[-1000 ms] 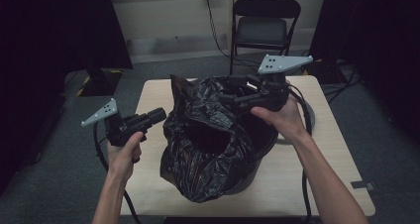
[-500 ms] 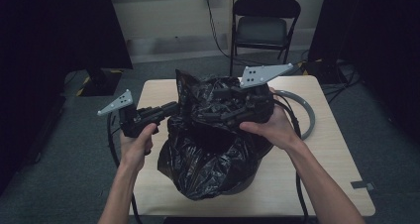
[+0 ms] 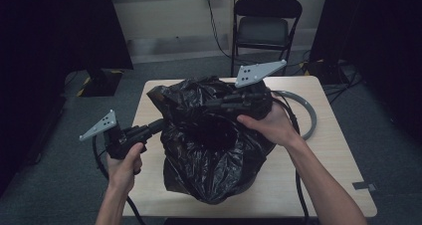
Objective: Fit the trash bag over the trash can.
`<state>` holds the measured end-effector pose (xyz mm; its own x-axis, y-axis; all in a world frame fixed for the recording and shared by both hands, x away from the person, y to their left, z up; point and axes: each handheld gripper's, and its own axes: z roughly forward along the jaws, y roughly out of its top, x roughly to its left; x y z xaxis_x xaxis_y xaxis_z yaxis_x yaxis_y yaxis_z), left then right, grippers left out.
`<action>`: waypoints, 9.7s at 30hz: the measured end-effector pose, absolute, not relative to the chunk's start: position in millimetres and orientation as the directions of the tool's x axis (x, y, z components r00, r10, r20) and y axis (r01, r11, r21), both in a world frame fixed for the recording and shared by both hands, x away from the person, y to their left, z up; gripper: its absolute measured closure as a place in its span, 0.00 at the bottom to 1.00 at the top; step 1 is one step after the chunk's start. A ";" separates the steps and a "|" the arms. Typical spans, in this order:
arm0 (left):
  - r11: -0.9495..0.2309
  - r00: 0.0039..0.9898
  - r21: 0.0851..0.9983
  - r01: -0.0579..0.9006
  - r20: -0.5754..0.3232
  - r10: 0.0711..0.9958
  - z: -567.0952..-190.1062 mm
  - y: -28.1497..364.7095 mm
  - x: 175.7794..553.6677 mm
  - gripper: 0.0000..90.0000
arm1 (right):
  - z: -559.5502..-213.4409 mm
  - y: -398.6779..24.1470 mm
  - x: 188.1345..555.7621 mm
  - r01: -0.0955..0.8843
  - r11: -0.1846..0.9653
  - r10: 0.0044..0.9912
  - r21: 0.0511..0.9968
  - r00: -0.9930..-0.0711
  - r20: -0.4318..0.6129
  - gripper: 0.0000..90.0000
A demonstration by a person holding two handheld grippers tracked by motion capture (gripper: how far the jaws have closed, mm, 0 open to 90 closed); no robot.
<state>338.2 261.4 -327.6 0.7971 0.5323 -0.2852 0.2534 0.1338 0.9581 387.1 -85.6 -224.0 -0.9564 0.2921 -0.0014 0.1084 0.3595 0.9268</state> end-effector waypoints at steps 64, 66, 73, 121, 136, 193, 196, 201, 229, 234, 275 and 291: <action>0.047 0.692 0.878 0.477 -0.408 0.595 -340.2 211.4 484.7 1.00 | -315.6 -186.6 512.1 0.424 0.076 0.639 0.903 -0.716 0.283 1.00; 0.044 0.684 0.870 0.491 -0.416 0.599 -350.0 214.8 482.0 1.00 | -324.1 -188.1 511.5 0.436 0.077 0.636 0.897 -0.714 0.293 1.00; 0.022 0.682 0.857 0.514 -0.424 0.596 -373.5 221.8 462.6 1.00 | -348.1 -187.6 506.7 0.454 0.083 0.633 0.887 -0.712 0.305 1.00; -0.020 0.839 0.979 0.205 -0.165 0.518 -293.3 206.7 360.2 0.51 | -272.6 -195.2 434.8 0.318 0.110 0.644 0.942 -0.745 0.176 0.61; 0.046 0.797 0.965 0.257 -0.239 0.556 -308.3 214.8 377.3 0.48 | -273.2 -197.0 431.3 0.335 0.152 0.652 0.930 -0.741 0.161 0.88; 0.051 0.778 0.958 0.281 -0.258 0.572 -304.8 228.8 403.5 1.00 | -344.3 -233.3 436.2 0.326 0.057 0.738 0.944 -0.650 0.180 0.55; 0.071 0.775 0.956 0.286 -0.274 0.570 -316.0 235.3 394.6 1.00 | -334.5 -233.3 433.9 0.317 0.060 0.743 0.947 -0.648 0.170 0.55; 0.060 0.759 0.955 0.290 -0.268 0.593 -332.6 237.8 386.9 1.00 | -332.4 -229.1 432.7 0.318 0.081 0.737 0.945 -0.657 0.158 0.54; 0.027 0.799 0.950 0.310 -0.275 0.535 -305.3 207.7 421.1 0.67 | -218.6 -159.1 432.6 0.183 0.188 0.494 0.965 -0.867 0.068 0.64; 0.025 0.801 0.948 0.318 -0.283 0.528 -305.1 206.0 423.9 0.67 | -208.8 -127.1 441.1 0.185 0.260 0.435 0.948 -0.899 0.056 0.64; 0.010 0.809 0.939 0.343 -0.301 0.504 -305.1 199.7 424.7 0.63 | -270.3 -51.4 451.0 0.310 0.653 0.373 0.691 -0.926 0.064 0.34; 0.024 0.787 0.933 0.358 -0.316 0.530 -305.9 200.9 426.8 0.56 | -290.6 -23.5 410.5 0.167 0.748 0.169 0.643 -0.984 0.058 0.44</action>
<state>426.8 200.9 -305.9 0.7869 0.5299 -0.3161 0.3584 0.0244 0.9332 410.5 -23.5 -290.6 -0.9838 0.1695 0.0577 0.1665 0.7475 0.6431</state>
